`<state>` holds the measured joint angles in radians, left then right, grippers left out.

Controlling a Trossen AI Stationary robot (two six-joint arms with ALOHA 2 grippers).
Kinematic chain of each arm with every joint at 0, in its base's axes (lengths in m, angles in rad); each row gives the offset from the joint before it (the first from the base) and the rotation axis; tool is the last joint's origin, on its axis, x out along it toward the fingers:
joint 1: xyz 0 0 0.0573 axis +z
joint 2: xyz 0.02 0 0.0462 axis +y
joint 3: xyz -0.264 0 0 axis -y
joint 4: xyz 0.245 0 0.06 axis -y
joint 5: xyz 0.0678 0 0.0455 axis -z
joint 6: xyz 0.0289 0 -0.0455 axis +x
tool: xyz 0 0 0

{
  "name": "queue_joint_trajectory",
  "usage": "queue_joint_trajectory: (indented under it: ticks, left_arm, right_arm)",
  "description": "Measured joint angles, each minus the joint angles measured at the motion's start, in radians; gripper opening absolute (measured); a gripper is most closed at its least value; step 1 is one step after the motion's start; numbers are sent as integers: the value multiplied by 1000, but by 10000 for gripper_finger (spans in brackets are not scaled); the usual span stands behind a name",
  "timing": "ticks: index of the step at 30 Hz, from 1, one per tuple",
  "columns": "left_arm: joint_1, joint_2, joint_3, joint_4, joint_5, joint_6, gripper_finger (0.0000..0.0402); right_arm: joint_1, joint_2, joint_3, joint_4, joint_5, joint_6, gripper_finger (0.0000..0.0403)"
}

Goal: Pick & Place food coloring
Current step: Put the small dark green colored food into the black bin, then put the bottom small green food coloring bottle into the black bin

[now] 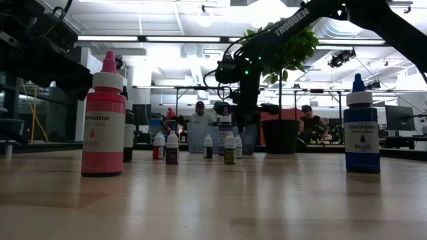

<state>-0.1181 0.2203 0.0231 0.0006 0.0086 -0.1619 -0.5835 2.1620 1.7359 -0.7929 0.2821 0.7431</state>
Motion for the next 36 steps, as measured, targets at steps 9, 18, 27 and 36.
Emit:
queue_joint_trajectory:
  ticks: [9, 18, 27, 36]
  left_arm:
    - [0, 0, 0, 0, 0, 0, 163]
    - [0, 0, 0, 0, 0, 0, 163]
    - [0, 0, 0, 0, 0, 0, 163]
    - [0, 0, 0, 0, -1, 0, 163]
  right_arm:
    - [0, 0, 0, 1, 0, -3, 76]
    - [0, 0, 0, 1, -3, -17, 93]
    - [0, -1, 0, 19, -6, -29, 94]
    - [2, -8, 1, 54, 2, -48, 94]
